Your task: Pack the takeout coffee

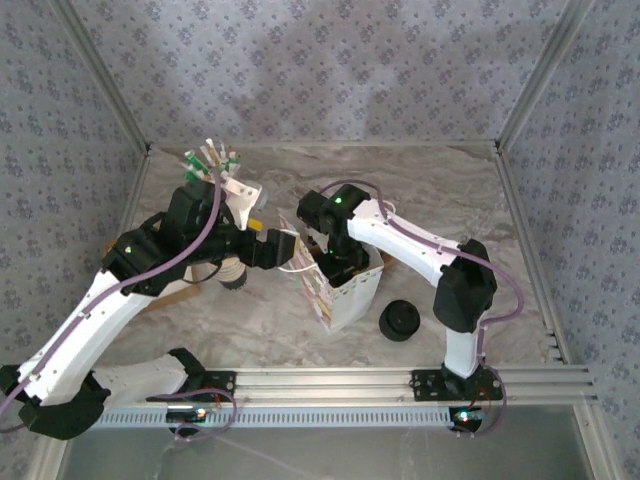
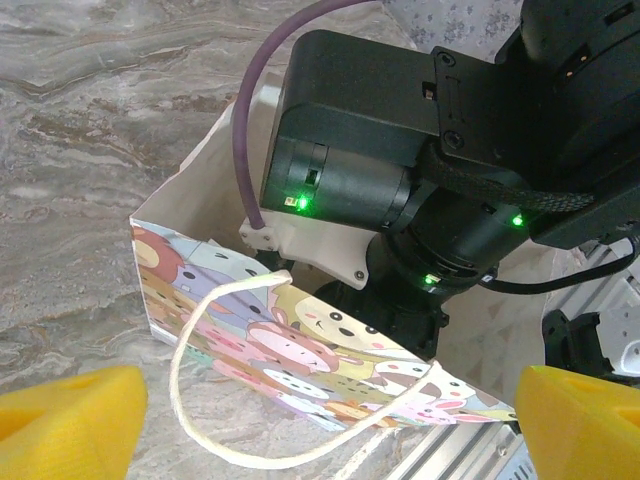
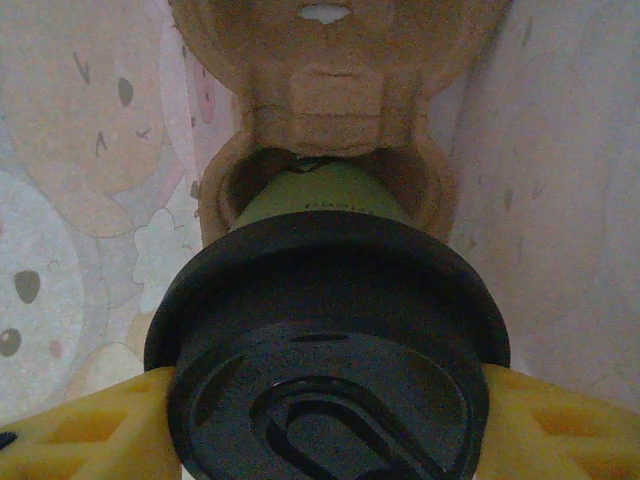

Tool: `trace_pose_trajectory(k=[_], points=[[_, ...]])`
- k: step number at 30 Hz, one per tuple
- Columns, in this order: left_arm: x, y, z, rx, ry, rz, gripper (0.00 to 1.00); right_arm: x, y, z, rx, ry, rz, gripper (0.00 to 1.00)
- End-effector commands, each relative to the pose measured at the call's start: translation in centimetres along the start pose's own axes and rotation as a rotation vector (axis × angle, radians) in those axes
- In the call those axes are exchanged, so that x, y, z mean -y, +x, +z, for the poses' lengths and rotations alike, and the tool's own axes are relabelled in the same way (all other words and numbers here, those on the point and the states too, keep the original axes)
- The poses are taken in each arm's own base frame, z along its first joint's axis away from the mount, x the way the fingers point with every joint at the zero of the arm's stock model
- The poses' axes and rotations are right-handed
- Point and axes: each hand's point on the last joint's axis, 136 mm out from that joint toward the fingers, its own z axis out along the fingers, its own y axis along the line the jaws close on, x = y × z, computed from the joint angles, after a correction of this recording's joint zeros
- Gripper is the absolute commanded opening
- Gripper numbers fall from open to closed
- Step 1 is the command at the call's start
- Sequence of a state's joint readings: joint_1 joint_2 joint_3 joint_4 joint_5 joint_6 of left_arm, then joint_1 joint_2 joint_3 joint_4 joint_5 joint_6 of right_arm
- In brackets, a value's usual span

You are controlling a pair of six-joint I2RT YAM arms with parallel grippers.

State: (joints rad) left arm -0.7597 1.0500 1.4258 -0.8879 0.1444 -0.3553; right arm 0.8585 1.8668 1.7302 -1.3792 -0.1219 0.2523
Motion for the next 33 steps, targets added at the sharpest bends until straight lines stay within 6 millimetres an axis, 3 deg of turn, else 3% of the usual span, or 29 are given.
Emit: trace_pose_trajectory(k=[1,13,33], points=[[0.6,-0.8,-1.2,0.043,0.013,0.025,0.95,-0.1,-0.3,1.1,-0.019,-0.019,-0.009,0.64],[0.5,-0.7,-1.0,0.041,0.014,0.024,0.95,0.3,-0.6,2.4,-0.034,-0.034,0.004,0.64],[0.5,-0.5,-0.7,0.036,0.012,0.021,0.95,0.5,-0.7,2.6,-0.028,-0.036,0.009,0.64]])
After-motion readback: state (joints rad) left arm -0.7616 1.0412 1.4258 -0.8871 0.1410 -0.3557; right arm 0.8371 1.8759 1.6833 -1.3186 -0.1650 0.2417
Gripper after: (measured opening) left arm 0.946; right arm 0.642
